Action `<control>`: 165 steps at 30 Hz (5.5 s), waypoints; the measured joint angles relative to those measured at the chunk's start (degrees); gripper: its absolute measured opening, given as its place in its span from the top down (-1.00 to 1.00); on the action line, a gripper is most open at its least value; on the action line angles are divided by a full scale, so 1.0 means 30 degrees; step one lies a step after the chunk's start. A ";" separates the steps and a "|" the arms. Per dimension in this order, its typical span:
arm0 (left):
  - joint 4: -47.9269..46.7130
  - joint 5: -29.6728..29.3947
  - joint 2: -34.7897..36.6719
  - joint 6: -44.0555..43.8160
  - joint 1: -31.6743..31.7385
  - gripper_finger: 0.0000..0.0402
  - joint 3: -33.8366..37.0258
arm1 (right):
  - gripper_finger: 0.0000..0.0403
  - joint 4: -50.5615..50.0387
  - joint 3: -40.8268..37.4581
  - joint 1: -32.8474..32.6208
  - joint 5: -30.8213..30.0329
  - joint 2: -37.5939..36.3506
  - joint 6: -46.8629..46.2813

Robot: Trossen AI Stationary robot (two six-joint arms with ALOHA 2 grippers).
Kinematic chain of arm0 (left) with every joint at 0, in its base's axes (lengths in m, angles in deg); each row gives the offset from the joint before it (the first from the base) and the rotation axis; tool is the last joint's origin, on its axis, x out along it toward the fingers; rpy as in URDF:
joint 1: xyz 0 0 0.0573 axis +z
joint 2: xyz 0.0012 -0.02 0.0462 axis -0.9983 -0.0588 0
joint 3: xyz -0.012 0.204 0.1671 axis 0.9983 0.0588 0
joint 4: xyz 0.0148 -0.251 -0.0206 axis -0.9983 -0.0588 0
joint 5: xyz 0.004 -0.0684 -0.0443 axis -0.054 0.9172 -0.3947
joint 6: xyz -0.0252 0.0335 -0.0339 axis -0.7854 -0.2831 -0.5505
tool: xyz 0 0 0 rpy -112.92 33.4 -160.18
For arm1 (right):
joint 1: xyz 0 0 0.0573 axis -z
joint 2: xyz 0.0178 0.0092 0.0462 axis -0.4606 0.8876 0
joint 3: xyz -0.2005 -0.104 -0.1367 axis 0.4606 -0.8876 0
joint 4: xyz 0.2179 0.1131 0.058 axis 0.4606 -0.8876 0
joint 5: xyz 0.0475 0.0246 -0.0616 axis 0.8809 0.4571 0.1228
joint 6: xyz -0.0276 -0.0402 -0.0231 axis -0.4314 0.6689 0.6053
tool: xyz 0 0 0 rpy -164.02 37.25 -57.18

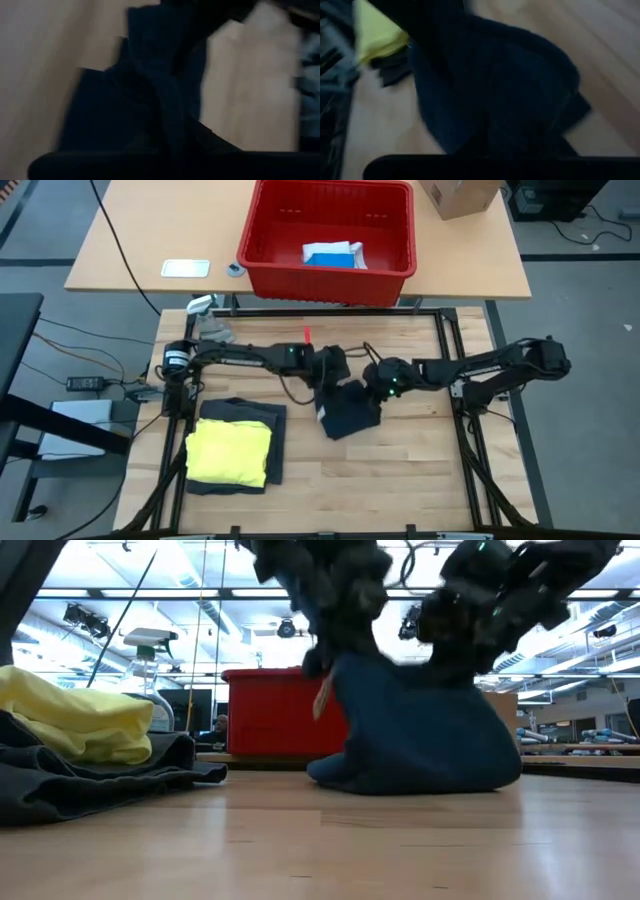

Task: Fold Laundry from Bin
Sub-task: Fold the dark blue short, then fold the light blue short

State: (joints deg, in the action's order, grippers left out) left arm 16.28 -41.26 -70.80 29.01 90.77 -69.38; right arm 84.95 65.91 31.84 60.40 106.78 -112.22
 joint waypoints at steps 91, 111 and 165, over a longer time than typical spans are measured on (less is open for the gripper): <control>-0.3280 -0.7640 0.4553 0.1179 0.5107 0.08 0.0153 | 0.26 -1.5453 0.1120 -1.5945 -0.7486 -0.6836 -1.3669; 0.6509 -0.2479 0.2835 0.4328 1.6597 0.08 0.0155 | 0.23 -0.4585 0.5724 0.5030 -0.7183 -0.5165 0.2736; 0.5817 -0.0118 0.2361 0.9350 1.6371 0.08 0.0168 | 0.25 -0.7336 2.4868 1.6570 0.1941 1.4645 1.2323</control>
State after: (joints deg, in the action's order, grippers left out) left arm 33.74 -41.61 -63.72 57.06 139.88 -68.88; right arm 62.94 140.51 81.54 66.23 150.72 -75.25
